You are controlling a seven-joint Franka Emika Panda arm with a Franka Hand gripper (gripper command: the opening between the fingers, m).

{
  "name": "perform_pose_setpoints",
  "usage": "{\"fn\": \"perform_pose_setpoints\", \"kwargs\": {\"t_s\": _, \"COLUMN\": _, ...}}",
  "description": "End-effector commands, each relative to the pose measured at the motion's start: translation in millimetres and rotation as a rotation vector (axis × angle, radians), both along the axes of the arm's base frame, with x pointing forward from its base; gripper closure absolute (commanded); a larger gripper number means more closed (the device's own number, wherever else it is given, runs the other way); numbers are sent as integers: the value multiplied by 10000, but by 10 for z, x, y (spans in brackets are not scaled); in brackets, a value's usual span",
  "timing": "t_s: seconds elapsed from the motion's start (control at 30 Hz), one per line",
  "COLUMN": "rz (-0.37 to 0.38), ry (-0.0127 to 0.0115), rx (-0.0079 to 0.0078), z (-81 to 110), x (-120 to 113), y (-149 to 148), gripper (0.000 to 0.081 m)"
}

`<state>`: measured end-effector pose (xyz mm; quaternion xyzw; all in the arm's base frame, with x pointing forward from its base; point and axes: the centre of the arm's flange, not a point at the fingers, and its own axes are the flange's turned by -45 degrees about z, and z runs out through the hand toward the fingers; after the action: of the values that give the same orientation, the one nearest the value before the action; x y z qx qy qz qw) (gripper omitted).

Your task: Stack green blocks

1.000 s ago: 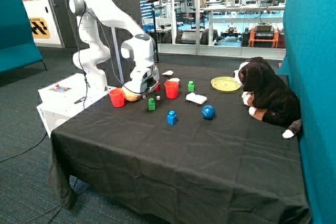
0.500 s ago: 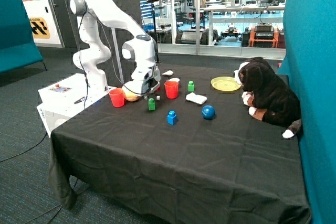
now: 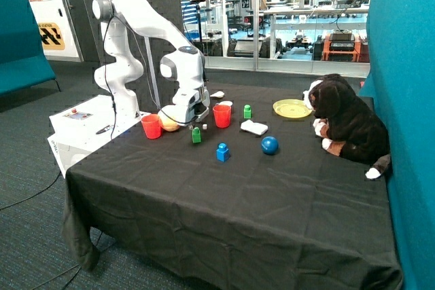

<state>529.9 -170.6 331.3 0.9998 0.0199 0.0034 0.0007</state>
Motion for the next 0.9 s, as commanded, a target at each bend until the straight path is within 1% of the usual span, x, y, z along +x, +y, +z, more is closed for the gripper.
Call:
{"fn": "perform_pose_setpoints", "kwargs": {"t_s": 0.0, "rz": 44, "ry": 68, "rx": 12, "z": -15, "x": -29, "y": 28, "gripper": 404}}
{"fn": "perform_pose_setpoints", "kwargs": {"t_s": 0.23, "rz": 101, "ry": 68, "rx": 11, "z": -29, "x": -46, "y": 53, "gripper": 397}}
{"fn": "perform_pose_setpoints", "kwargs": {"t_s": 0.63, "rz": -10, "ry": 68, "rx": 12, "z": -87, "x": -92, "y": -12, "gripper": 397}}
{"fn": "perform_pose_setpoints", "kwargs": {"t_s": 0.87, "rz": 17, "ry": 68, "rx": 12, "z": -98, "x": -82, "y": -7, "gripper": 398}}
